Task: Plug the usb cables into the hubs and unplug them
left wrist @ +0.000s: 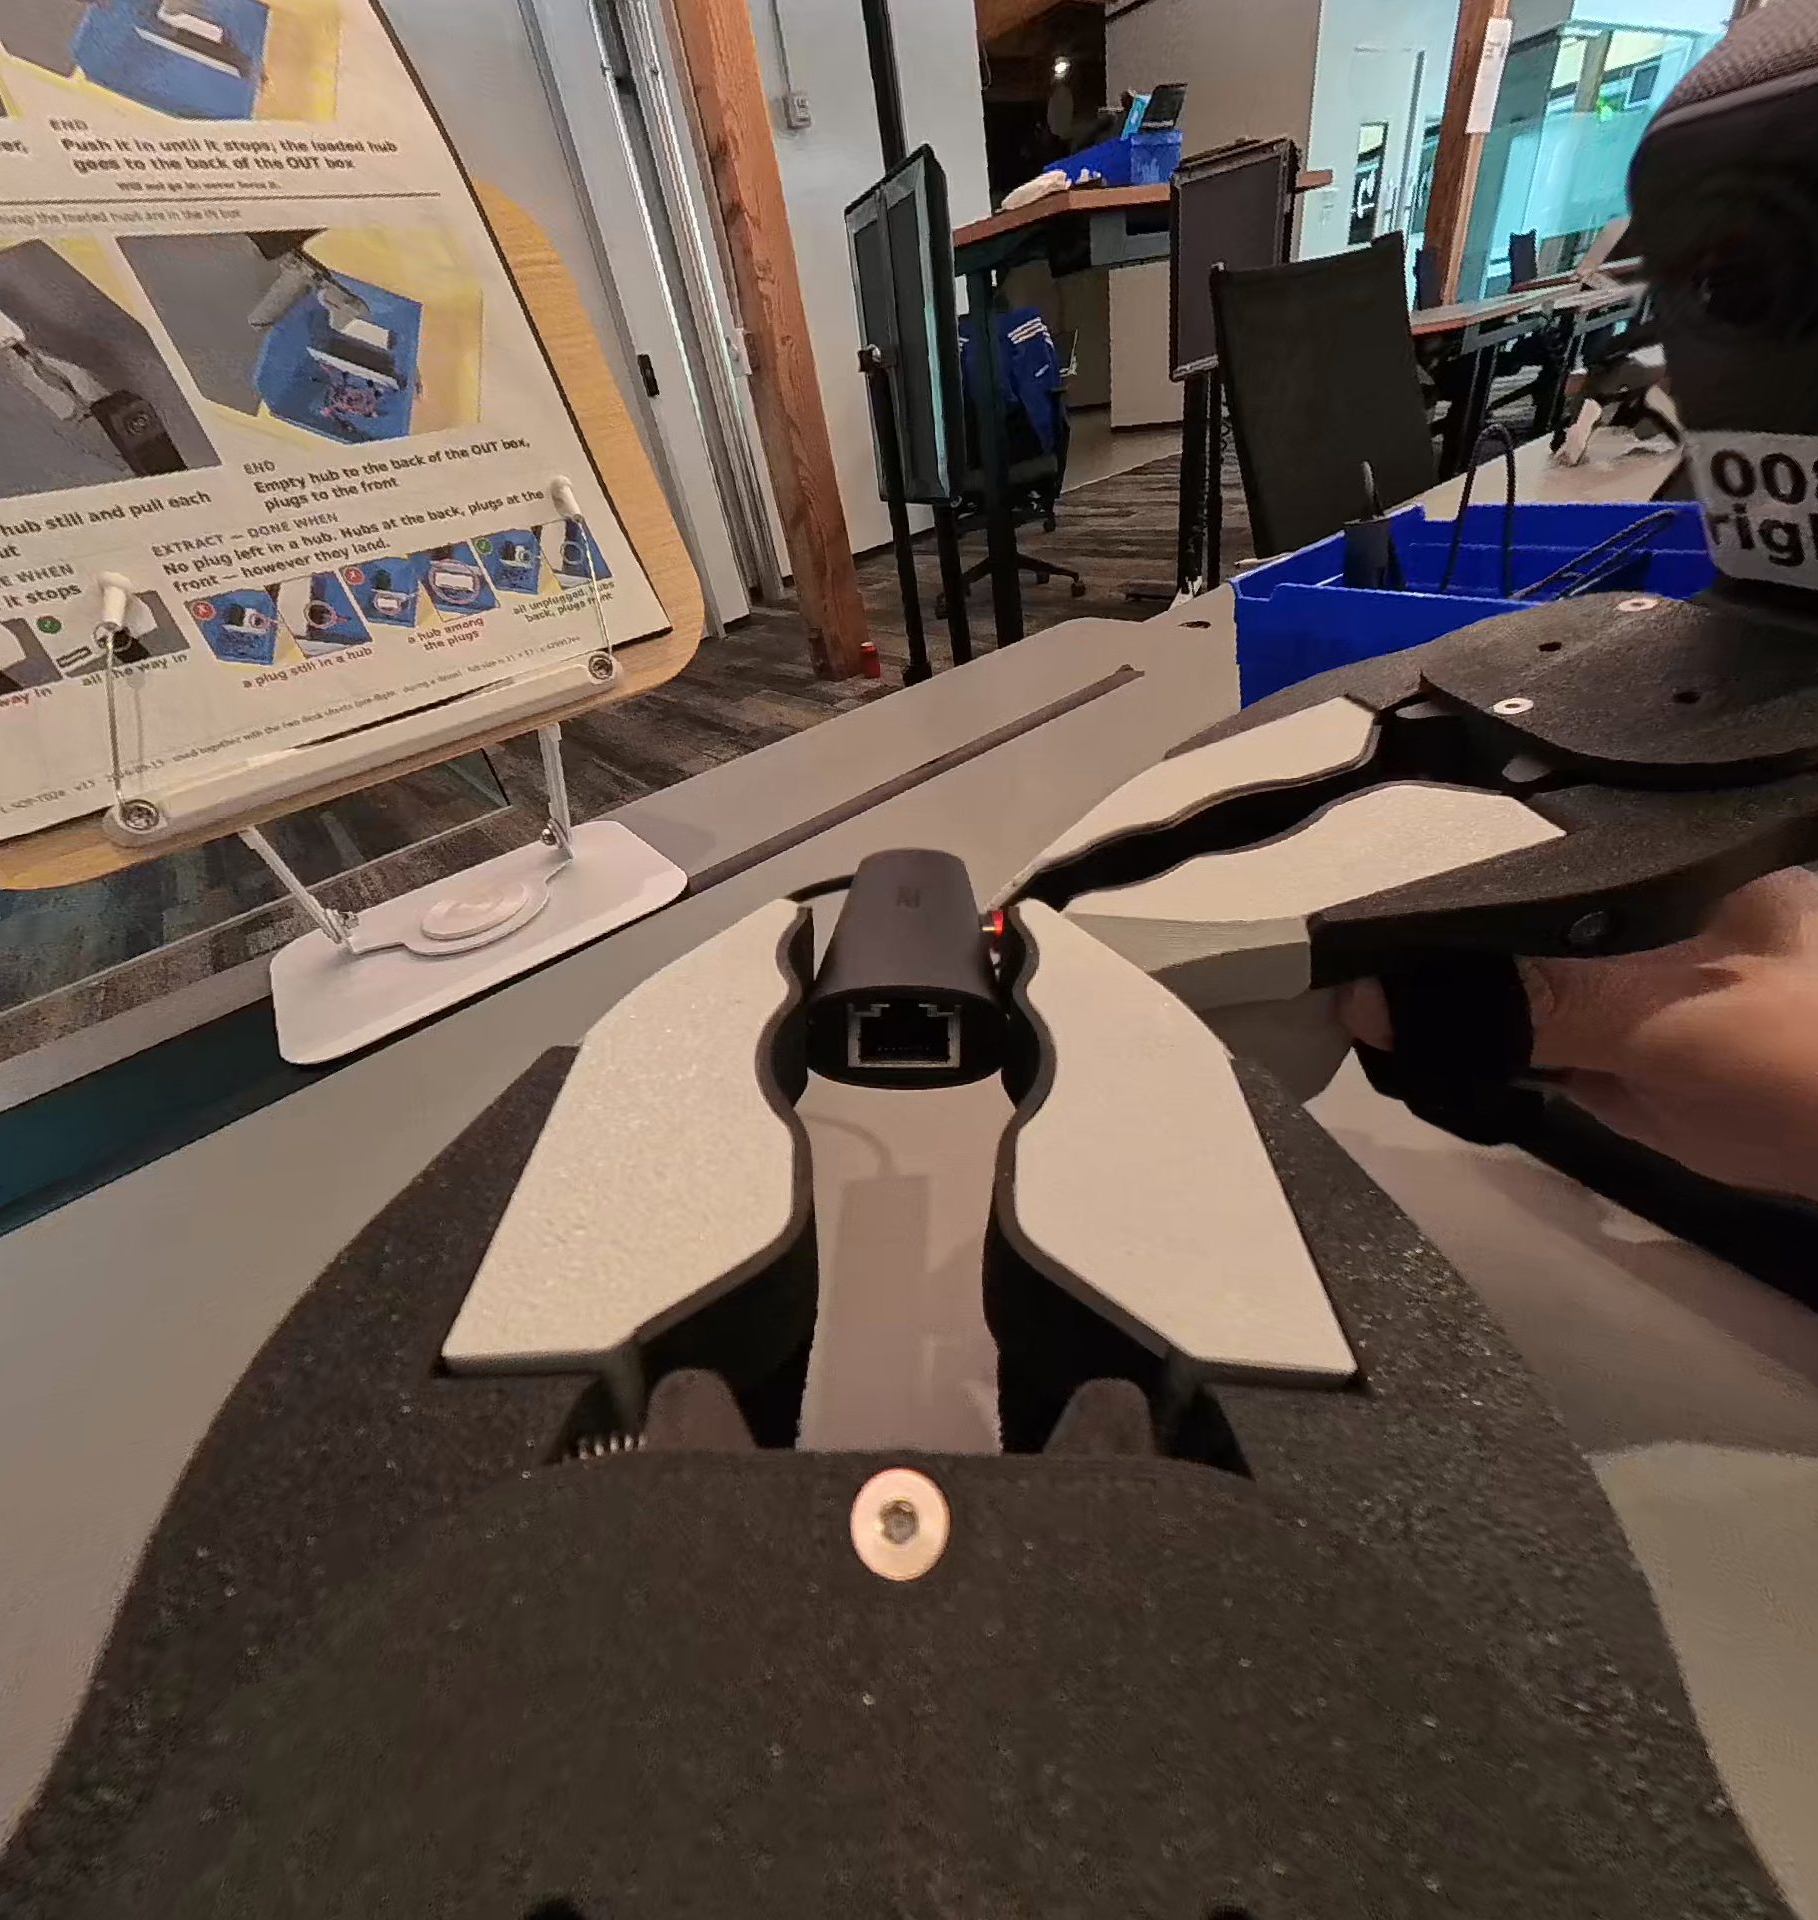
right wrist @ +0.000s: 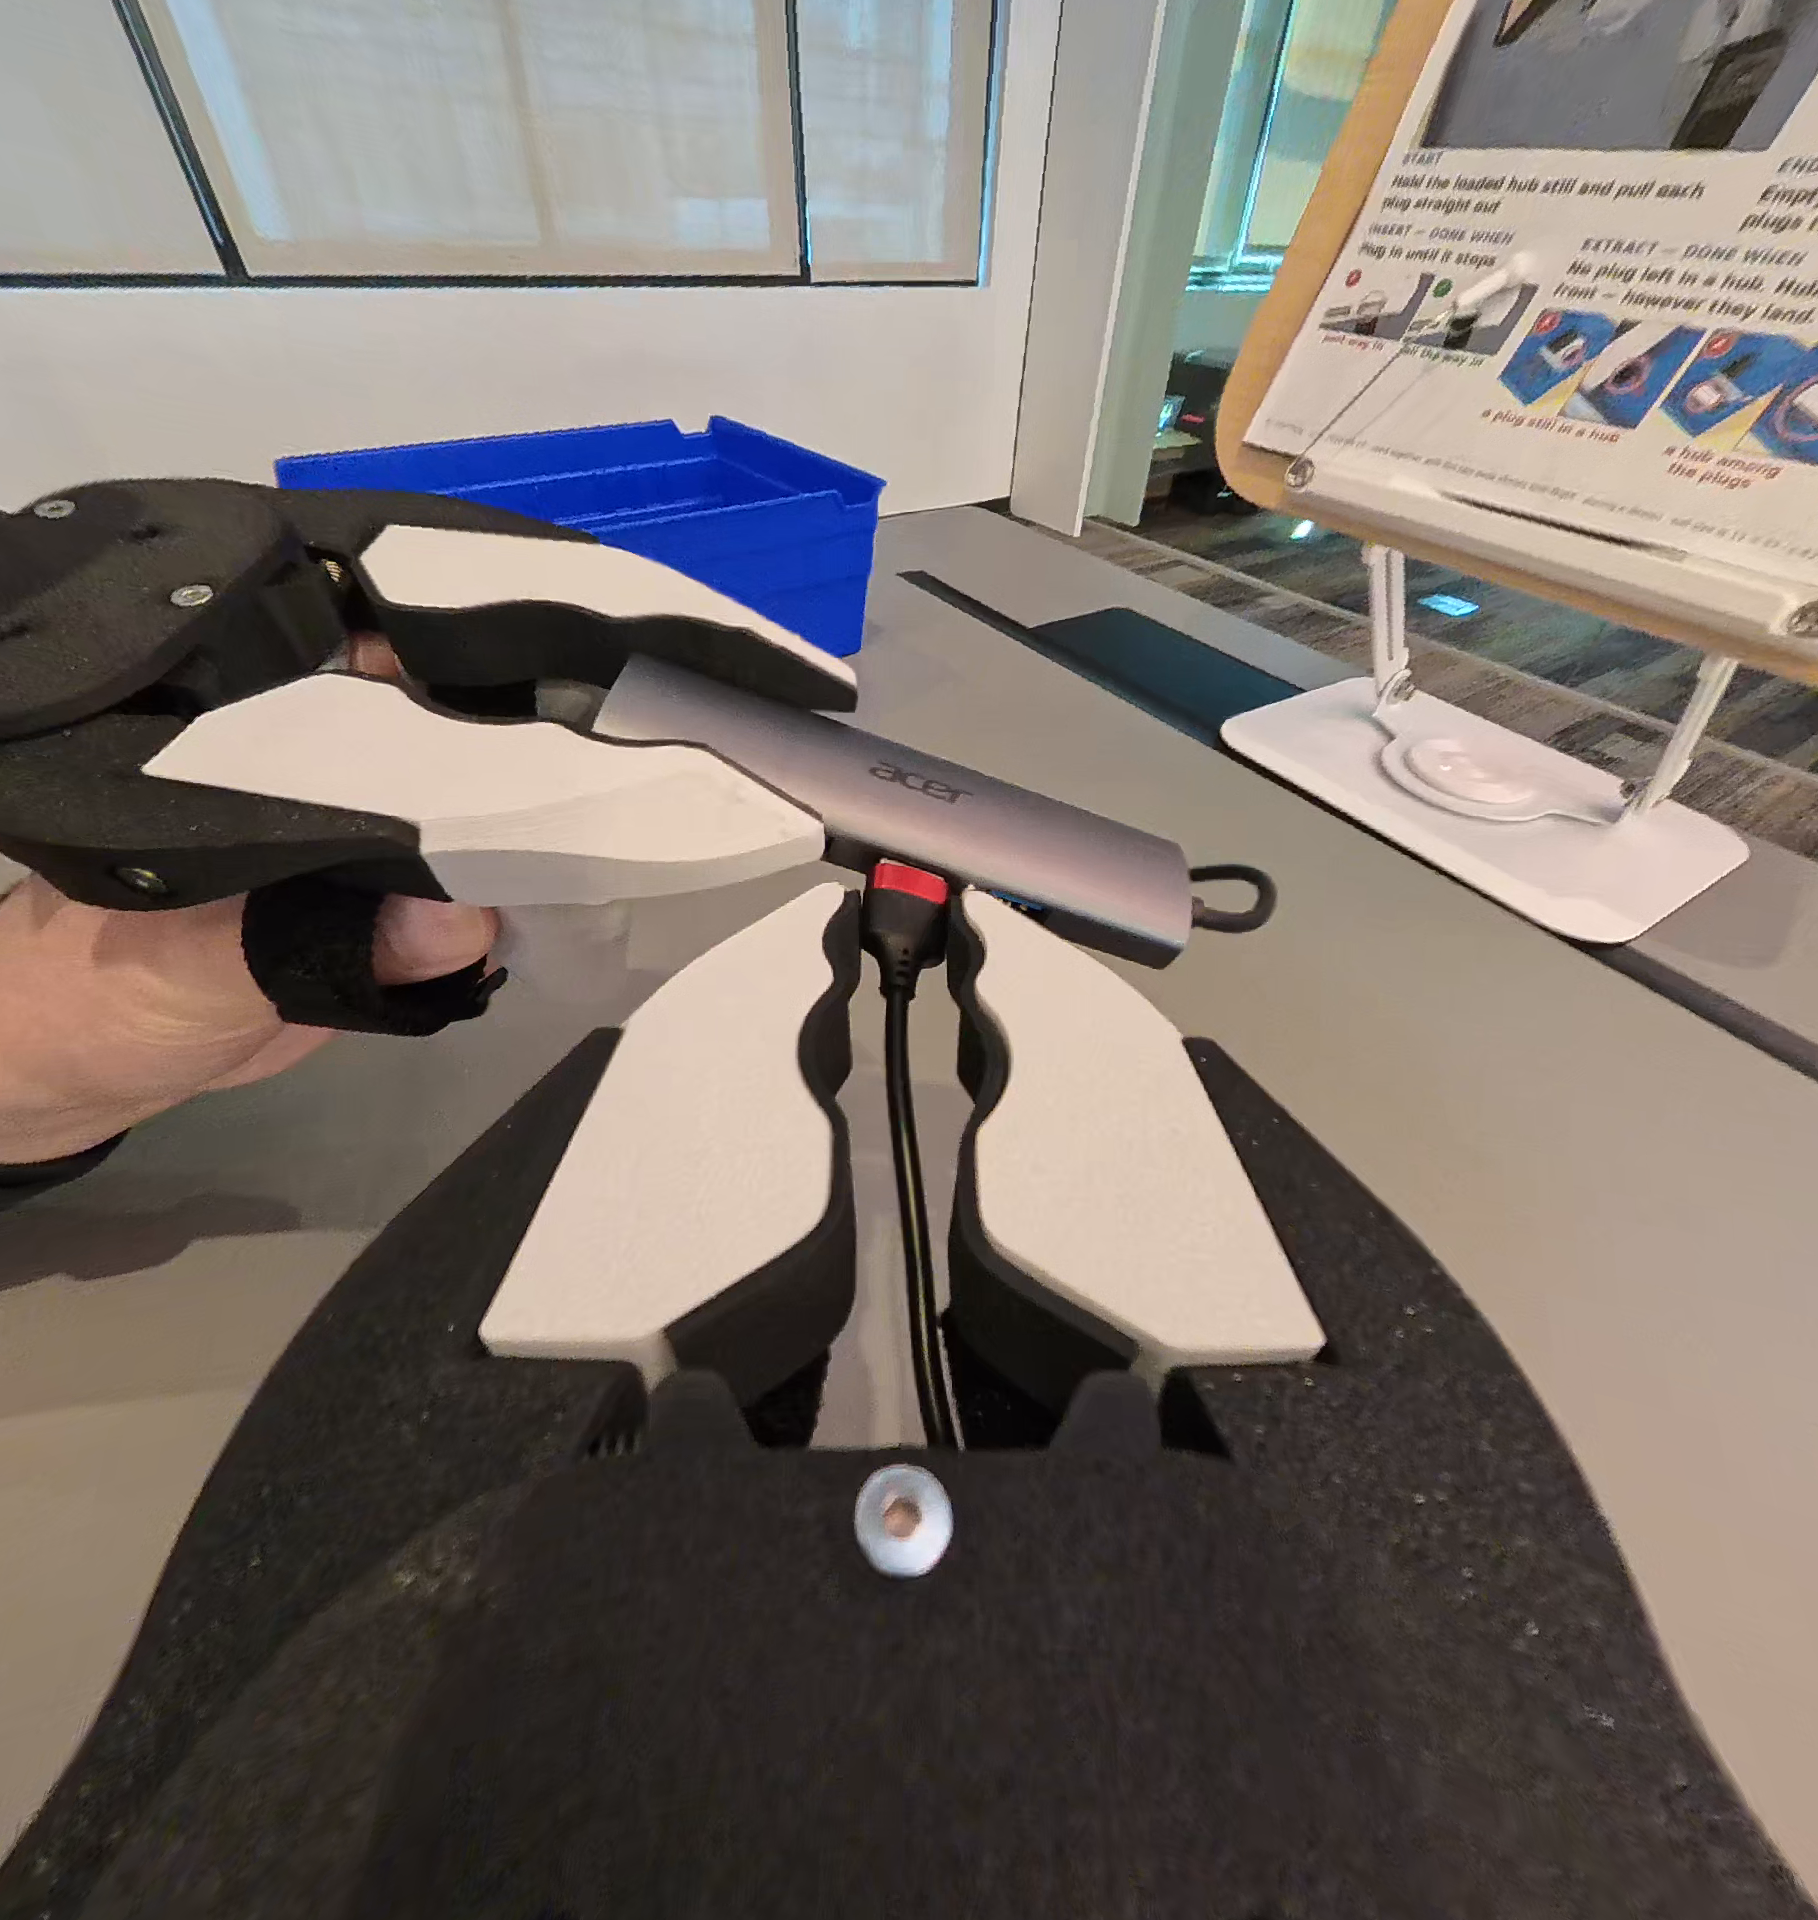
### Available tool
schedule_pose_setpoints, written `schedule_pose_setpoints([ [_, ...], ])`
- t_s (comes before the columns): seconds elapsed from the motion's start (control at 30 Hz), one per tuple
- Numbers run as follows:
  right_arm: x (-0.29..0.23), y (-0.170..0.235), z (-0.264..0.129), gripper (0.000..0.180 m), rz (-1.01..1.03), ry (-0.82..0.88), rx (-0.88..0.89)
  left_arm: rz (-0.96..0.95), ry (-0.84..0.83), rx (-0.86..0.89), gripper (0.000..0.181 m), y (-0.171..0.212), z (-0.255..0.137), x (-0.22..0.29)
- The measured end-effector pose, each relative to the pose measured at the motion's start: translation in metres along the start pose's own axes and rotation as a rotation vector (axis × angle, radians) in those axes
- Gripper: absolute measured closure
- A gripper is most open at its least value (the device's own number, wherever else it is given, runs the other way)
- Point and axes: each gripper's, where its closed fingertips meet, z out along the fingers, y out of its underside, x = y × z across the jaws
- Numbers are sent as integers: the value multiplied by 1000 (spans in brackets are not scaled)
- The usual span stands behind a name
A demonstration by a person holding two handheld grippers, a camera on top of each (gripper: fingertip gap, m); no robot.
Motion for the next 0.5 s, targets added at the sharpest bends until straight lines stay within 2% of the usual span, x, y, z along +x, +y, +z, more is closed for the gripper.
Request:
schedule_pose_setpoints([
  [0.37,4,-21,-14,165,-335,181,40,-62,63,-8,146,-2,0,7],
  [0.5,3,-24,-17,165,-389,208,50,-76,42,1,130,-2,-1,2],
])
